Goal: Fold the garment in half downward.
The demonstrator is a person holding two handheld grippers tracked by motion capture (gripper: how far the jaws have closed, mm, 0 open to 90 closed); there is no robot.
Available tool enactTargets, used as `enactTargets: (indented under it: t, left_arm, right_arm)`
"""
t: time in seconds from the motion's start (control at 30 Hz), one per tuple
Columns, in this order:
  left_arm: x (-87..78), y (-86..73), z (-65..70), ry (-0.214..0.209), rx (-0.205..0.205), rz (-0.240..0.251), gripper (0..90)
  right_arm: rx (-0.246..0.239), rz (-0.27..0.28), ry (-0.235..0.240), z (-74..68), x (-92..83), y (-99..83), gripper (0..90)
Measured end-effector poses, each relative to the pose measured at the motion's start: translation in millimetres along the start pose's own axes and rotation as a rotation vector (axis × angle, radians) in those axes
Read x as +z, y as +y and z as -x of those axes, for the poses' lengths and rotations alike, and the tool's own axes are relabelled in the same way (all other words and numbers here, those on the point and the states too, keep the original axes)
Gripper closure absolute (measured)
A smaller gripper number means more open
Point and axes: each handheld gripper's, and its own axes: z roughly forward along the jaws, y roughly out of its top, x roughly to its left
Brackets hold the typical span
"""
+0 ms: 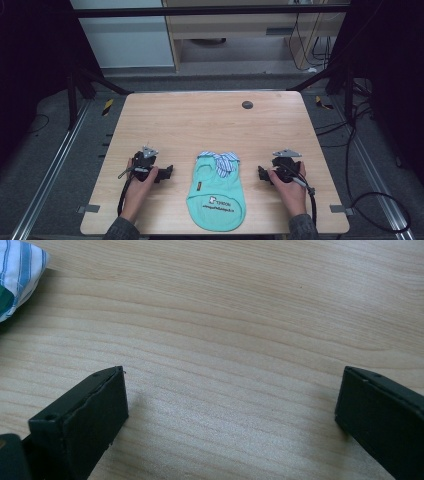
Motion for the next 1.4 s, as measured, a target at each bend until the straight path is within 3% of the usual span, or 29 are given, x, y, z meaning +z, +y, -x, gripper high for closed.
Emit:
enactTargets:
  t: [0.13, 0.23, 0.3, 0.33, 0.37, 0.43, 0.47, 0.5, 0.57, 0.6, 0.67, 0.7, 0.8, 0.83, 0.93, 1.03, 1.2, 1.4]
  left_arm:
    - [-2.4, -1.4, 1.5, -0.008, 0.016, 0.003, 0.7]
    - [-8.5, 2.7, 6.1, -0.021, 0.048, 0.013, 4.1]
    - [-10.3, 5.8, 8.9, -0.040, 0.053, 0.031, 4.1]
    - [-11.1, 8.6, 10.7, -0.048, 0.058, 0.040, 4.1]
    - [-11.5, 12.8, 13.2, -0.057, 0.069, 0.048, 4.5]
    - [-10.7, 22.2, 18.7, -0.096, 0.084, 0.063, 5.1]
    - [-9.5, 25.6, 20.0, -0.107, 0.090, 0.063, 5.9]
    - [-4.3, 35.5, 23.3, -0.123, 0.110, 0.049, 8.2]
    - [-2.0, 40.9, 24.0, -0.131, 0.123, 0.039, 8.6]
    - [1.5, 51.4, 23.8, -0.159, 0.110, 0.043, 12.8]
    - [3.0, 56.5, 23.0, -0.176, 0.102, 0.040, 13.8]
    - [6.0, 66.8, 21.5, -0.188, 0.102, 0.035, 14.7]
    - [8.1, 75.7, 22.6, -0.192, 0.108, 0.033, 17.7]
    - [10.4, 82.9, 26.3, -0.192, 0.129, 0.036, 20.7]
    - [12.8, 89.3, 30.4, -0.185, 0.136, 0.041, 24.6]
    - [18.2, 100.8, 39.7, -0.207, 0.140, 0.042, 29.8]
    - [29.0, 110.6, 53.6, -0.215, 0.177, 0.021, 38.0]
    - [41.7, 109.4, 64.8, -0.234, 0.204, -0.029, 41.7]
  right_arm:
    - [-0.003, -0.001, 0.005, -0.1, -0.3, 0.0, 0.7]
    - [-0.007, 0.016, 0.004, -3.0, -1.8, 0.1, 9.7]
    - [-0.013, 0.014, 0.011, -5.8, -2.4, 1.3, 10.9]
    - [-0.032, 0.016, 0.024, -10.4, -3.6, 3.5, 11.1]
    - [-0.077, 0.020, 0.030, -18.0, -5.2, 7.4, 18.0]
    - [-0.091, 0.023, 0.040, -22.5, -6.0, 10.3, 19.3]
    - [-0.117, 0.024, 0.057, -27.4, -6.2, 14.6, 22.2]
    - [-0.147, 0.017, 0.082, -35.0, -5.8, 21.6, 32.4]
    - [-0.159, 0.014, 0.100, -39.0, -4.9, 26.1, 33.8]
    - [-0.174, 0.018, 0.138, -45.7, -2.1, 35.8, 39.7]
    - [-0.192, 0.019, 0.147, -48.5, -0.3, 40.7, 40.6]
    - [-0.214, 0.008, 0.153, -54.5, 4.9, 50.3, 46.3]
    - [-0.215, -0.001, 0.186, -56.9, 9.8, 56.2, 50.3]
    - [-0.207, -0.011, 0.220, -58.4, 15.4, 62.0, 55.0]
    - [-0.214, -0.017, 0.224, -59.2, 19.9, 66.7, 58.6]
    - [-0.214, -0.005, 0.250, -59.5, 21.9, 74.0, 66.1]
    - [-0.190, -0.010, 0.295, -59.9, 26.4, 80.8, 69.5]
    - [-0.199, -0.033, 0.306, -62.3, 32.6, 83.4, 68.5]
